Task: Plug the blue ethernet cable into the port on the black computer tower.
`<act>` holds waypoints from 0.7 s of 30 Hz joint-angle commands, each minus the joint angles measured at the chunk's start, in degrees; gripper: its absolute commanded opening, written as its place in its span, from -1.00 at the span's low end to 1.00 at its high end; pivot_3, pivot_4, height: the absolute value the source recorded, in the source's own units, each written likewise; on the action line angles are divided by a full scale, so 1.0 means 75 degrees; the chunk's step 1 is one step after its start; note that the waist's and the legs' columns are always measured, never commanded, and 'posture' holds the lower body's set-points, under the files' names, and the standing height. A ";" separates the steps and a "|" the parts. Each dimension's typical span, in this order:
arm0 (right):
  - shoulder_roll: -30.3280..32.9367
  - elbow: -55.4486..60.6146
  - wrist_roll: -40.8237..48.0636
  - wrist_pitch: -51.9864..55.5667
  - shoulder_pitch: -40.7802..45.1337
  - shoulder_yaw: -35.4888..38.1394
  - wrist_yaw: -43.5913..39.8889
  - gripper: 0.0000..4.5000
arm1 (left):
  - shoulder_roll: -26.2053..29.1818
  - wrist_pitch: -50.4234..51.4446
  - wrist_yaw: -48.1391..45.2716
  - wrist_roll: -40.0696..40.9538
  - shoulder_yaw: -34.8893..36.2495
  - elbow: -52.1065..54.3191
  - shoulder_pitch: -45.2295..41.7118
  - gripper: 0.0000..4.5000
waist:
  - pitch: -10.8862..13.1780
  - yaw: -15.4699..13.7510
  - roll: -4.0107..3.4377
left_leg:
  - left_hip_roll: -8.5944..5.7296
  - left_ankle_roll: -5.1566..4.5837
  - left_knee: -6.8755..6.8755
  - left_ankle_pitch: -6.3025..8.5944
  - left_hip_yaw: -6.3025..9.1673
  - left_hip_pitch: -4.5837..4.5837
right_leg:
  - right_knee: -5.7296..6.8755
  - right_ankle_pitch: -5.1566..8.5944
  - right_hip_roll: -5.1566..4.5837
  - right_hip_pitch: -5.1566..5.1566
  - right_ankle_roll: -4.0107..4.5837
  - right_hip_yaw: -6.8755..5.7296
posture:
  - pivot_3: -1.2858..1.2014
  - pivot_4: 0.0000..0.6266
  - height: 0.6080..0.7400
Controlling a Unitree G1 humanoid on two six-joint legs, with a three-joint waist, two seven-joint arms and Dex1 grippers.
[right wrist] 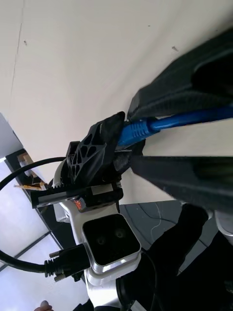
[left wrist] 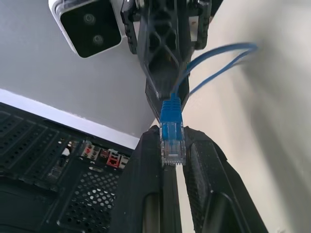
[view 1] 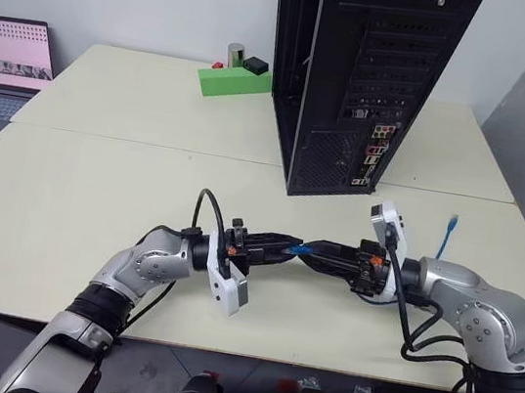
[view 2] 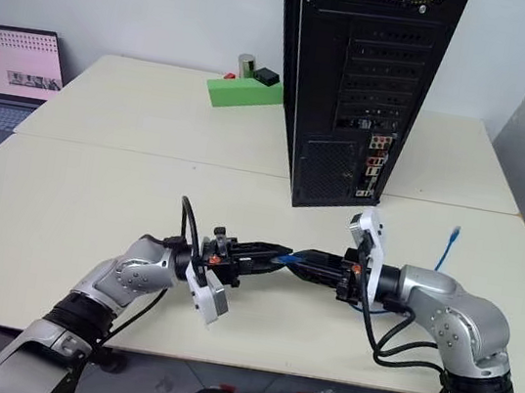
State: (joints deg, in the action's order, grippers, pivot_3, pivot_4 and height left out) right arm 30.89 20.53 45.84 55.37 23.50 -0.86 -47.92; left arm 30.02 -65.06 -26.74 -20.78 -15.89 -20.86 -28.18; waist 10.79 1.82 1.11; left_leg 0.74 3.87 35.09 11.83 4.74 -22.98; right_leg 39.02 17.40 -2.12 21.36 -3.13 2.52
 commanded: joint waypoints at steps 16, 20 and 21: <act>0.0334 -0.0387 0.0225 0.0219 0.0610 -0.0017 -0.0441 -1.00 | 0.0148 0.0607 0.0088 0.0228 -0.0122 -0.0008 -0.0098 -0.20 | 0.0000 0.0000 0.0000 | 0.0000 0.0000 -0.0001 0.0000 0.0001 -0.0001 | 0.0000 0.0000 0.0000 0.0001 0.0000 -0.0002 | 0.03 -0.52 1.00; 0.0523 -0.0369 -0.0035 -0.0031 0.0539 0.0109 -0.0331 -1.00 | 0.0047 0.2074 -0.0702 0.1480 -0.0155 0.0048 0.0165 0.11 | 0.0000 0.0005 0.0000 | 0.0000 0.0000 -0.0001 0.0000 0.0001 0.0000 | 0.0001 0.0000 0.0000 0.0002 0.0000 -0.0002 | 0.03 -0.52 1.00; 0.0579 -0.0359 -0.0163 -0.0143 0.0510 0.0149 -0.0260 -1.00 | 0.0000 0.2449 -0.0878 0.1789 -0.0137 0.0166 0.0230 0.21 | 0.0000 0.0008 0.0000 | 0.0001 0.0000 -0.0002 0.0000 0.0000 0.0000 | 0.0001 0.0000 0.0000 0.0002 0.0000 -0.0001 | 0.03 -0.52 1.00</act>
State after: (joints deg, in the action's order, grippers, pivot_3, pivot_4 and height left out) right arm 34.18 16.55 45.99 56.51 26.96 -1.34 -50.37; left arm 30.57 -52.36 -30.48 -13.58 -16.99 -21.32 -27.29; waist 10.79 1.88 1.11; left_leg 0.74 3.87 35.08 11.83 4.74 -22.99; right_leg 39.03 17.40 -2.11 21.38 -3.13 2.52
